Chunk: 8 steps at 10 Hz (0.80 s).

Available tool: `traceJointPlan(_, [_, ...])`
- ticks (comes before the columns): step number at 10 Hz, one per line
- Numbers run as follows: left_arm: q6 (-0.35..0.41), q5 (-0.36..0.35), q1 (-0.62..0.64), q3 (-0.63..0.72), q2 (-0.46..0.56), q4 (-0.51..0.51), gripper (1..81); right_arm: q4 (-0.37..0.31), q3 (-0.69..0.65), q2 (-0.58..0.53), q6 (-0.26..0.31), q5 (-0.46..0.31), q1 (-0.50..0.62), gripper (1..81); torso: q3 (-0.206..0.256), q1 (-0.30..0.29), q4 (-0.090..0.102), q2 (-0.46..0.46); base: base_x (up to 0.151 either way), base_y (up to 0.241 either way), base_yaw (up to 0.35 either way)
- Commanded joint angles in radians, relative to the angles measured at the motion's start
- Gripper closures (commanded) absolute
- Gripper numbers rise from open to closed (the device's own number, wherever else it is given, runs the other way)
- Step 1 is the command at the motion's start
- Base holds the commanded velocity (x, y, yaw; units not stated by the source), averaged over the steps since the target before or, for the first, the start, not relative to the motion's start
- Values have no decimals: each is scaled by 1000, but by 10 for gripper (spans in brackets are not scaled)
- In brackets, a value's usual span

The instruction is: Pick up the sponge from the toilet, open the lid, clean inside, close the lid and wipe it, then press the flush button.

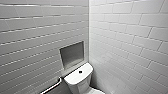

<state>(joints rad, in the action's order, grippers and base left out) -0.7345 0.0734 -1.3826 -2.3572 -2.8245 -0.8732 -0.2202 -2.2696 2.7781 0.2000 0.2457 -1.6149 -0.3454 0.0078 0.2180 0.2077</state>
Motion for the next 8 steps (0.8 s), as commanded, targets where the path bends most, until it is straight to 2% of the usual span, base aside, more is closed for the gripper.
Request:
traceJointPlan(1, [21,11,-7,-65,-64,-21,811,4,6,10,4,-65,17,811,95,0,0,0,0,0,0])
traceJointPlan(3, [21,19,-11,-74,-79,-18,811,2,-4,19,2,-66,28,811,166,-1,0,1,0,0,0])
traceJointPlan(4, [20,22,-13,-95,-99,-6,811,7,-11,28,4,-66,26,811,104,-1,0,1,0,0,0])
traceJointPlan(5, [15,22,-20,-137,-125,-3,811,4,-23,39,4,-65,25,811,132,-2,0,2,0,0,0])
traceJointPlan(8, [9,20,-49,-212,-175,0,811,9,-88,85,4,-74,28,811,144,-3,0,3,0,0,0])
